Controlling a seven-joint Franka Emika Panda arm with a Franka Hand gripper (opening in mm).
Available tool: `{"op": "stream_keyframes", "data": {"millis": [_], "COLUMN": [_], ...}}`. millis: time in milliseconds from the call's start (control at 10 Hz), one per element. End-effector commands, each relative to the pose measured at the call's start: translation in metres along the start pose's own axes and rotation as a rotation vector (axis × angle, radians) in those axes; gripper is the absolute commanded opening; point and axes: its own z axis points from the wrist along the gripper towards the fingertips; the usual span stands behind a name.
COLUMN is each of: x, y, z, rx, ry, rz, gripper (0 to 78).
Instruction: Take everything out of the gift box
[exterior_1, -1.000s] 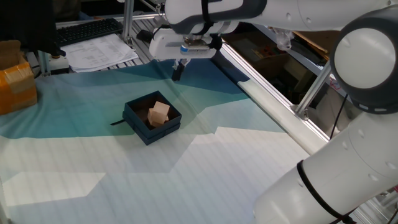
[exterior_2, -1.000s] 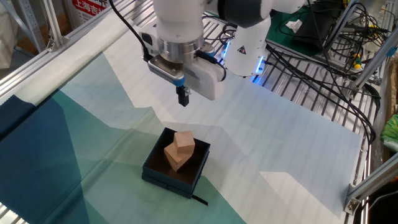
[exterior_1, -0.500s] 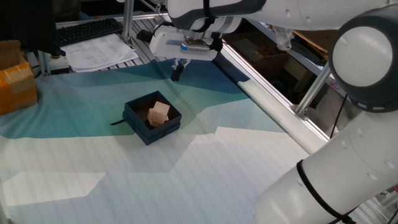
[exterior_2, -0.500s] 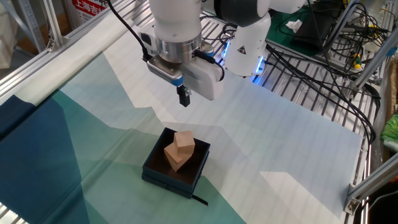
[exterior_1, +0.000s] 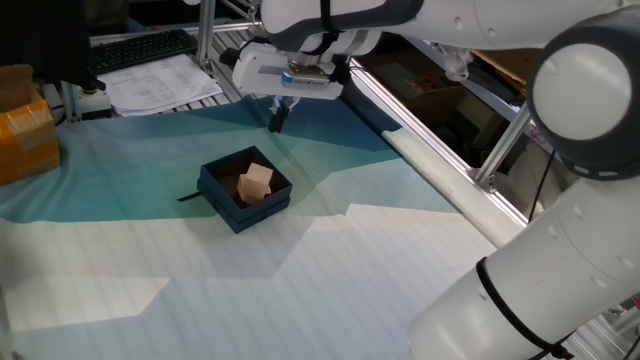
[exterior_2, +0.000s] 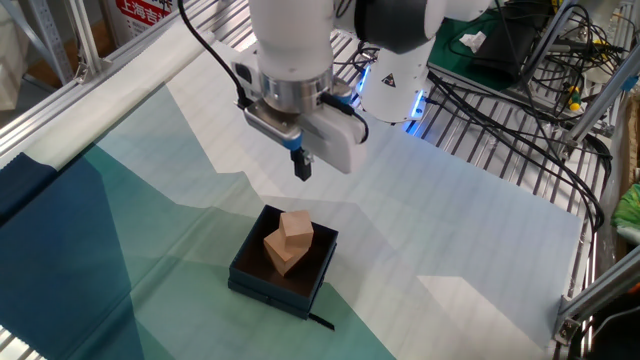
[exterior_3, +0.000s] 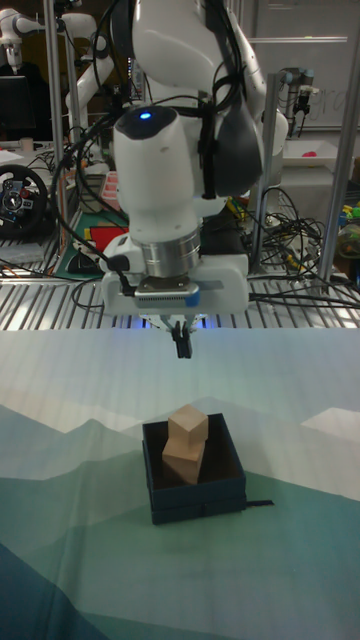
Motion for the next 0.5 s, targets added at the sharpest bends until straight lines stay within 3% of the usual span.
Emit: {"op": "stream_keyframes", "data": {"millis": [100, 500], "x": [-0.0012, -0.0009], "y": [0.0046, 0.0061], "z": [0.0038, 0.0043], "rx": [0.019, 0.053], "ry": [-0.01, -0.005], "rz": [0.01, 0.015], "gripper": [0.0, 0.0]}}
